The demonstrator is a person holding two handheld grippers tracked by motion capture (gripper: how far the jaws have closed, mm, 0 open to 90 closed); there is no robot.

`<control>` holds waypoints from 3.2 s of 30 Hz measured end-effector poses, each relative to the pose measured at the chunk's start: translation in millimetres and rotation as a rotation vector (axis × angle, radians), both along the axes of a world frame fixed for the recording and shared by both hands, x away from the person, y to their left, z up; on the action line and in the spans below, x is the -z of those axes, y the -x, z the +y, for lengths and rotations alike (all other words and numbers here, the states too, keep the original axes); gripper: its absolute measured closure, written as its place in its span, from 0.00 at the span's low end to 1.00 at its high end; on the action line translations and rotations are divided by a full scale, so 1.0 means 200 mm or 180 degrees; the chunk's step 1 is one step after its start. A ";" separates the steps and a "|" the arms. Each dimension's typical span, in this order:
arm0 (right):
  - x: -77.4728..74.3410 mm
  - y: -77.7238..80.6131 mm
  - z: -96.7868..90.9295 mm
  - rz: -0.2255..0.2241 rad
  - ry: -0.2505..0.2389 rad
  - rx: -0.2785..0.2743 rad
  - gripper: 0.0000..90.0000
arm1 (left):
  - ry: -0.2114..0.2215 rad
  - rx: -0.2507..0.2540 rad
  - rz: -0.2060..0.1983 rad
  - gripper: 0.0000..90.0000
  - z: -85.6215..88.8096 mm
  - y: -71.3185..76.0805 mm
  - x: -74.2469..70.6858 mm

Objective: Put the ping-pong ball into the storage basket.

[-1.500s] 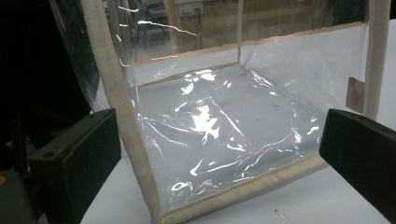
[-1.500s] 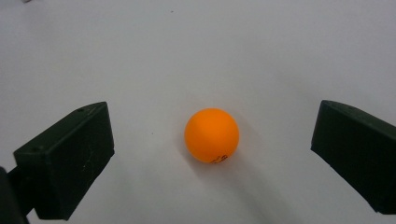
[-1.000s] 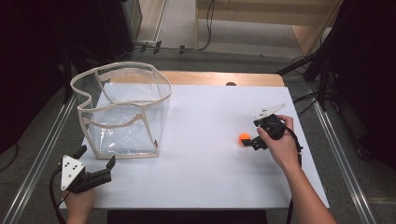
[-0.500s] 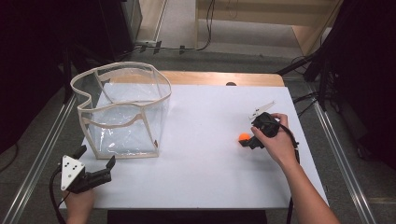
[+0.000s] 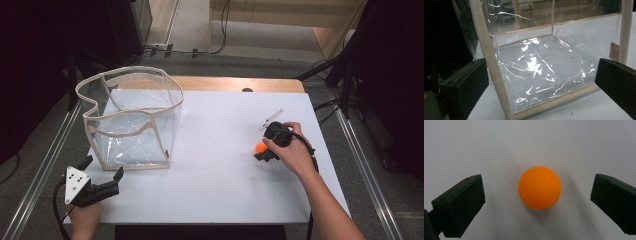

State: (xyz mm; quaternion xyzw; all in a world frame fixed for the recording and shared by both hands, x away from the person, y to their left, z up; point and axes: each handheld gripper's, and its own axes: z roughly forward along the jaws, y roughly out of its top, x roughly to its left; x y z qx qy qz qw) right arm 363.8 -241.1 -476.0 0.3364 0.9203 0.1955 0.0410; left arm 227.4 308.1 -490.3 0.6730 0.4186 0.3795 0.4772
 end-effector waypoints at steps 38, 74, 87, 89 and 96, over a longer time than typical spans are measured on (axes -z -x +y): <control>0.00 -0.05 0.07 0.0295 0.0195 -0.0176 0.53 | -0.0007 0.0008 0.0000 0.00 0.00 0.00 0.00; -0.12 -0.08 0.27 0.0270 0.0139 -0.0550 0.53 | -0.0010 0.0018 0.0004 0.00 0.00 0.00 0.00; -0.16 -0.09 0.34 0.0242 0.0121 -0.0655 0.53 | -0.0009 0.0025 0.0001 0.00 0.00 0.00 0.00; -0.16 -0.09 0.36 0.0245 0.0124 -0.0655 0.53 | -0.0013 0.0028 0.0002 0.00 0.00 0.00 0.00; -0.15 -0.10 0.39 0.0265 0.0102 -0.0679 0.53 | -0.0013 0.0025 0.0002 0.00 0.00 0.00 0.00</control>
